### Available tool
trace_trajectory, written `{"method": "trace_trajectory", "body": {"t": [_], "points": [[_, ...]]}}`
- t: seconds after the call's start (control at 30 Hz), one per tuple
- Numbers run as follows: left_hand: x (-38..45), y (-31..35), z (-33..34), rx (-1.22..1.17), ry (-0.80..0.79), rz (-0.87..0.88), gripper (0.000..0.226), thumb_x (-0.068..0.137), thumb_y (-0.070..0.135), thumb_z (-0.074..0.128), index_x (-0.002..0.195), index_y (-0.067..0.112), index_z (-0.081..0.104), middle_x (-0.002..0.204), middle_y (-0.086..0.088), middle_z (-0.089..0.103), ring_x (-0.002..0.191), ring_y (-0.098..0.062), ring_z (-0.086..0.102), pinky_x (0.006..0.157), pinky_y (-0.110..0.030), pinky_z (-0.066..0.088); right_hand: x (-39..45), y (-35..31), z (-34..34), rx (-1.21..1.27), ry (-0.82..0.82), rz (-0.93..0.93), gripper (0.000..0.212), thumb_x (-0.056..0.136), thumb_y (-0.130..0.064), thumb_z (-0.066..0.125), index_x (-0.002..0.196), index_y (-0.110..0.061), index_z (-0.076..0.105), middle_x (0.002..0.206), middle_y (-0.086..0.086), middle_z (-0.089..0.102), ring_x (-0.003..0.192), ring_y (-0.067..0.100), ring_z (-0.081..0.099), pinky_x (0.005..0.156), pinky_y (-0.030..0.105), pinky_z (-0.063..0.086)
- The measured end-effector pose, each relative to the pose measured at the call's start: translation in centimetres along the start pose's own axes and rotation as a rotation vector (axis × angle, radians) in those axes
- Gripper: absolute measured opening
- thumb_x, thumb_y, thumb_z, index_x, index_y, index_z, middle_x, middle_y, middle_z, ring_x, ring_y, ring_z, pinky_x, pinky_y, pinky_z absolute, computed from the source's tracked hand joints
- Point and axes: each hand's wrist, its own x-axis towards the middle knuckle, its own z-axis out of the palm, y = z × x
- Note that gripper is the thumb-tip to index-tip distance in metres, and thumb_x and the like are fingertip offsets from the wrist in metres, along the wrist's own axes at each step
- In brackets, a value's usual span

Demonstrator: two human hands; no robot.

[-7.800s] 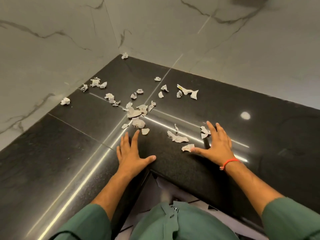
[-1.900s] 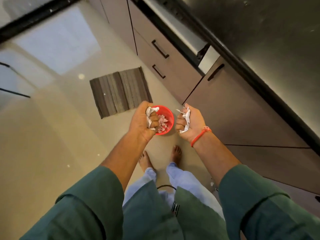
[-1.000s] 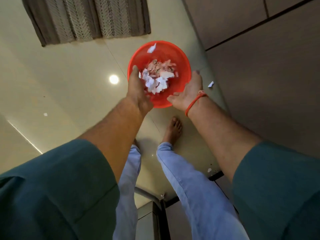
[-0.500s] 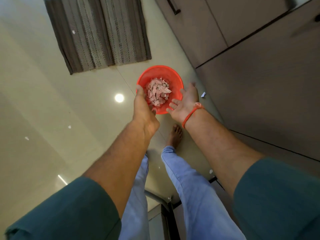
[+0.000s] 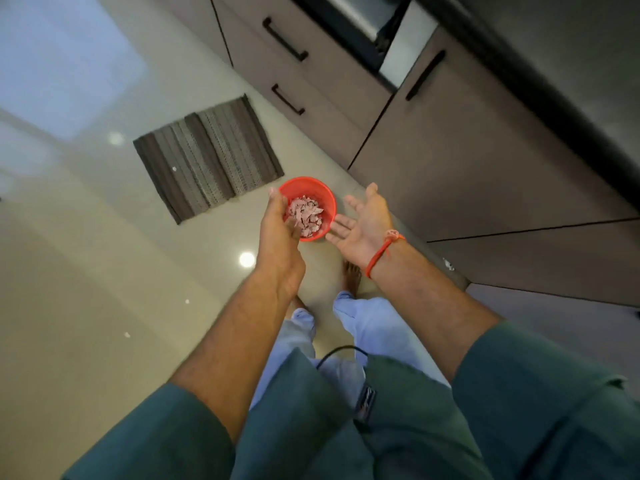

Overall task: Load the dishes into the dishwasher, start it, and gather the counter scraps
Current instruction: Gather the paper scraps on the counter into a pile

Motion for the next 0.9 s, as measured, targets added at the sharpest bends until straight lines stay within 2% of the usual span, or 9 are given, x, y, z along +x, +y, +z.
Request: {"method": "trace_trajectory", "body": {"t": [0.13,0.2,0.27,0.3,0.37,0.5,0.6,0.77,0.9], "points": [[-5.1,1.8,2.4,0.054,-0.072,0.01,0.037,0.1,0.059,0.041,0.122,0.031,0.054,0.107,0.004,0.06,0.097,-0.008,0.058,0.081,-0.027,0.041,-5.1,-2.0,-1.9,0.143,-0.043,-0.065,0.071,0.101,-0.066,0.025,0.154,-0.02,0.037,0.159,0.023,0.028,0.148,0.033,0.028,0.116,0.047,0.028],[-6.9,2.5,4.2,0.085,-0.114,0.009,0.033,0.097,0.058,0.048,0.113,0.03,0.058,0.113,0.0,0.061,0.106,-0.014,0.059,0.093,-0.032,0.046,-7.1,-3.5,-3.2,0.202,-0.047,-0.126,0.071,0.101,-0.065,0.025,0.151,-0.018,0.041,0.159,0.023,0.028,0.149,0.033,0.027,0.116,0.047,0.028],[-8.0,2.9,6.2,0.12,-0.158,0.011,0.03,0.096,0.054,0.054,0.106,0.026,0.061,0.116,-0.004,0.059,0.108,-0.017,0.059,0.098,-0.035,0.044,-8.9,-5.3,-4.6,0.232,-0.038,-0.19,0.07,0.102,-0.065,0.024,0.148,-0.017,0.045,0.16,0.021,0.027,0.15,0.032,0.026,0.117,0.047,0.026],[-8.6,3.1,7.5,0.166,-0.193,0.03,0.035,0.097,0.051,0.054,0.115,0.023,0.062,0.126,-0.007,0.057,0.118,-0.019,0.057,0.107,-0.036,0.041,-9.8,-6.4,-5.6,0.246,-0.027,-0.227,0.069,0.102,-0.064,0.024,0.147,-0.017,0.047,0.16,0.02,0.027,0.15,0.031,0.025,0.118,0.047,0.025],[-10.0,3.4,10.1,0.249,-0.266,0.084,0.052,0.098,0.048,0.053,0.143,0.021,0.052,0.148,-0.008,0.046,0.138,-0.021,0.045,0.121,-0.037,0.025,-11.4,-8.4,-7.7,0.271,0.0,-0.3,0.068,0.102,-0.064,0.024,0.145,-0.018,0.05,0.161,0.019,0.028,0.15,0.03,0.024,0.12,0.048,0.024],[-11.5,3.5,15.5,0.368,-0.459,0.202,0.053,0.098,0.045,0.052,0.149,0.031,0.046,0.157,-0.005,0.038,0.142,-0.017,0.039,0.114,-0.03,0.021,-14.2,-12.0,-12.9,0.338,0.054,-0.416,0.065,0.103,-0.062,0.026,0.143,-0.018,0.053,0.16,0.018,0.029,0.15,0.03,0.025,0.121,0.049,0.024],[-12.5,3.0,19.8,0.449,-0.568,0.249,0.053,0.099,0.043,0.052,0.15,0.031,0.043,0.159,-0.005,0.035,0.146,-0.017,0.035,0.112,-0.029,0.02,-16.0,-13.9,-17.3,0.389,0.091,-0.477,0.063,0.103,-0.062,0.027,0.139,-0.019,0.056,0.158,0.017,0.033,0.148,0.029,0.029,0.119,0.048,0.028],[-14.0,0.9,27.1,0.592,-0.736,0.279,0.055,0.097,0.046,0.056,0.147,0.028,0.042,0.161,0.0,0.034,0.148,-0.014,0.031,0.117,-0.031,0.017,-18.7,-16.3,-24.6,0.428,0.169,-0.594,0.058,0.103,-0.059,0.03,0.135,-0.021,0.059,0.155,0.015,0.037,0.146,0.027,0.032,0.116,0.046,0.03],[-15.9,-1.9,32.8,0.697,-0.853,0.327,0.067,0.094,0.05,0.059,0.154,0.029,0.037,0.159,0.005,0.035,0.147,-0.014,0.032,0.111,-0.028,0.021,-20.9,-17.4,-30.2,0.393,0.278,-0.695,0.054,0.104,-0.056,0.032,0.136,-0.022,0.06,0.156,0.011,0.036,0.146,0.025,0.031,0.119,0.046,0.029]]}}
